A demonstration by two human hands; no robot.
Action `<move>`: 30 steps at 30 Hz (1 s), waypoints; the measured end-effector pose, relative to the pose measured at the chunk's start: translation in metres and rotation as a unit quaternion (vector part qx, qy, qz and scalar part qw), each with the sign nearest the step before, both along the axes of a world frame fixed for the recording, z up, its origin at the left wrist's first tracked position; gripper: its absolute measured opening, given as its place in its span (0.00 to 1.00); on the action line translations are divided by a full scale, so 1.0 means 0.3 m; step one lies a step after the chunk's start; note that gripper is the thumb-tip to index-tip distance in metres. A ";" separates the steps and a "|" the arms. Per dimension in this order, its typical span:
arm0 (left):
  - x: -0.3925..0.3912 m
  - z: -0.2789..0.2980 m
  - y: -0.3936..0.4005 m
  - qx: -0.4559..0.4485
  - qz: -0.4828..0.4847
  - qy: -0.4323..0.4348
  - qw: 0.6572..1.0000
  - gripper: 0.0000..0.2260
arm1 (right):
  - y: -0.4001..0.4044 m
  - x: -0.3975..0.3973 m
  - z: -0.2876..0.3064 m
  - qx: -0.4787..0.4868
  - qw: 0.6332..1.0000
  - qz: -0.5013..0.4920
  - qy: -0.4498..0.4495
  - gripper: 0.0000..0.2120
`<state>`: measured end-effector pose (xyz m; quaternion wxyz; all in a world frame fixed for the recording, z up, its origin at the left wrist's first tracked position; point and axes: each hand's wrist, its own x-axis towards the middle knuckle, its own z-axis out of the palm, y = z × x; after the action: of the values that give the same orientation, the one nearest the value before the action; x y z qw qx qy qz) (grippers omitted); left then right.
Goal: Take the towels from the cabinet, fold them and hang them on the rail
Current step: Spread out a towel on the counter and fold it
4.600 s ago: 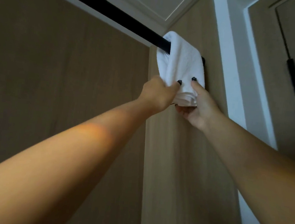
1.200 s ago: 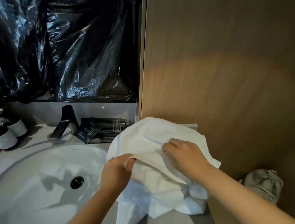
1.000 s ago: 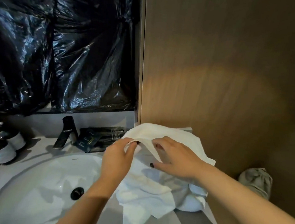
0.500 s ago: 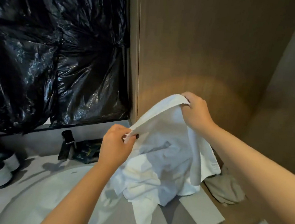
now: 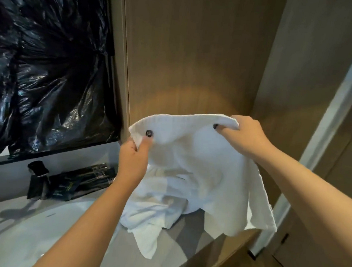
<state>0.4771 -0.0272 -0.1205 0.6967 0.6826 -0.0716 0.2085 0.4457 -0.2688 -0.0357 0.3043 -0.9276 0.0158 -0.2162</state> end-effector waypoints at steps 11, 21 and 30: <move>-0.122 0.083 -0.233 0.115 -0.002 -0.114 0.987 0.09 | 0.011 -0.159 -0.124 0.111 0.975 0.190 -0.008 0.12; -0.370 -0.226 -0.510 0.089 -0.029 0.064 0.994 0.09 | -0.292 -0.370 -0.123 0.281 0.958 0.033 -0.041 0.08; -0.553 -0.093 -0.653 0.198 -0.134 -0.004 0.971 0.09 | -0.543 -0.524 -0.265 0.129 0.988 -0.016 0.084 0.22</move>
<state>0.3113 -0.2230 -0.1484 0.5688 0.7906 -0.2050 0.0972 0.2885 -0.4316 -0.1153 0.4153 -0.8952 0.0838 -0.1386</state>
